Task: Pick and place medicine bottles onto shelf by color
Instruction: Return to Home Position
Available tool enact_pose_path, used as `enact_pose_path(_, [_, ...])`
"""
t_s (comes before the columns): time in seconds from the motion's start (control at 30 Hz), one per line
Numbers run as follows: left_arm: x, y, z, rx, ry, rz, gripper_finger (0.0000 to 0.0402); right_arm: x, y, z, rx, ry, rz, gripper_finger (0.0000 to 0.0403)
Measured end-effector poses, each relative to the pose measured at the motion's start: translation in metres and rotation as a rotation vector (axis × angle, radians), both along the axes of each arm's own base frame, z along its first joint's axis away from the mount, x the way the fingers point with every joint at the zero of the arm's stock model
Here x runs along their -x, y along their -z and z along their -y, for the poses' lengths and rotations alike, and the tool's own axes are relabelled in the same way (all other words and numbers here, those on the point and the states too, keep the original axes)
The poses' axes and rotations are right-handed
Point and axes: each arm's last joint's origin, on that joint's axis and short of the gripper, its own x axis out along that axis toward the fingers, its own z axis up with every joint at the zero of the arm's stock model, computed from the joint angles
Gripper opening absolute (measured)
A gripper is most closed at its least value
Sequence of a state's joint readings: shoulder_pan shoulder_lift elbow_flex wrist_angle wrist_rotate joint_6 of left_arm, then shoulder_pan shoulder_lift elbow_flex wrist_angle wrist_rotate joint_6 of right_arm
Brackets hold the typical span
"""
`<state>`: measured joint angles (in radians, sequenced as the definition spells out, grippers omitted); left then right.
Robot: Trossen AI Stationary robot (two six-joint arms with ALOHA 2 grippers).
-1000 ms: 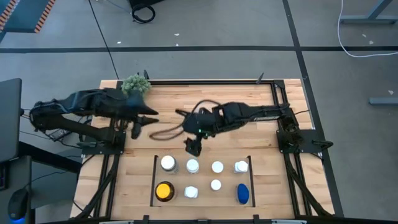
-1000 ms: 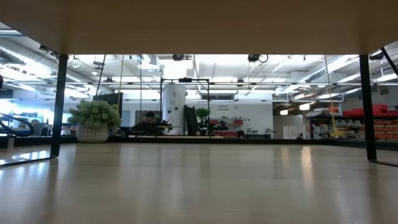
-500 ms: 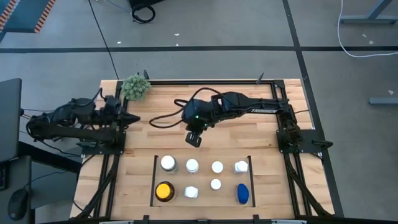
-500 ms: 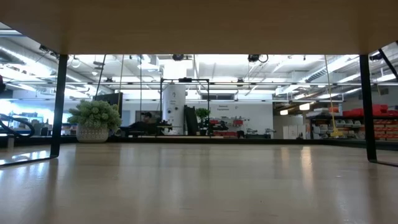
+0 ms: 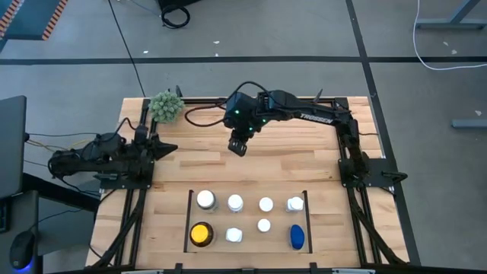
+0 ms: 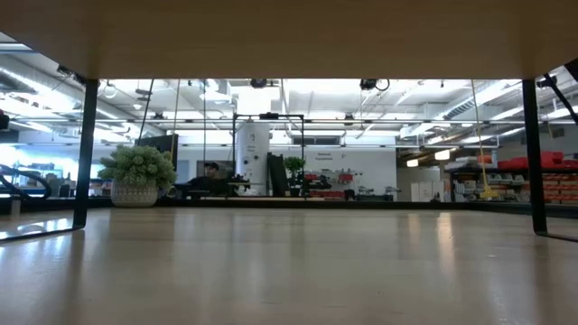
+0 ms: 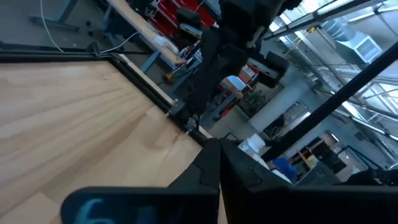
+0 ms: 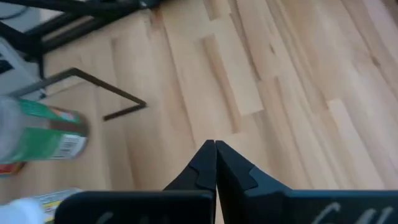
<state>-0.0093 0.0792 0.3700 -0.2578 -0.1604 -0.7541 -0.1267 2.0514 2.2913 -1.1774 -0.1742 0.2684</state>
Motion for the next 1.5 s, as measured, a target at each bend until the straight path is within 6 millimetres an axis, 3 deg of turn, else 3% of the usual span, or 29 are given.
enact_pose_path(0.17, [-0.001,0.004,0.000,0.016,-0.005,-0.006,0.0002,-0.008,-0.001,0.002,0.014,0.011,0.083,0.0006])
enact_pose_path(0.3, [-0.001,0.004,-0.001,0.026,-0.022,-0.005,0.0004,-0.008,-0.023,0.002,-0.008,0.063,0.241,0.0005])
enact_pose_path(0.5, [-0.001,0.004,-0.001,0.028,-0.024,-0.009,0.0004,0.058,-0.051,-0.006,0.087,0.103,0.044,0.0005])
enact_pose_path(0.63, [-0.001,0.004,-0.001,0.013,-0.031,-0.015,0.0003,0.101,-0.053,-0.011,0.085,0.114,0.067,0.0005])
enact_pose_path(0.77, [-0.001,0.004,-0.001,0.025,-0.031,-0.013,0.0005,0.143,-0.009,-0.022,-0.010,0.158,0.085,0.0005])
enact_pose_path(0.93, [-0.001,0.004,-0.001,0.046,-0.034,-0.013,0.0003,0.194,0.033,-0.031,-0.146,0.258,0.353,0.0005])
enact_pose_path(1.17, [0.000,0.008,-0.002,0.066,-0.056,-0.046,0.0005,0.253,0.098,-0.032,-0.134,0.353,0.486,0.0005])
enact_pose_path(1.3, [0.000,0.007,-0.002,0.041,-0.078,-0.047,0.0004,0.271,0.140,-0.031,-0.183,0.397,0.643,0.0005])
enact_pose_path(1.5, [0.000,0.008,-0.003,-0.054,-0.111,-0.067,0.0003,0.281,0.192,-0.031,-0.251,0.394,0.842,0.0005])
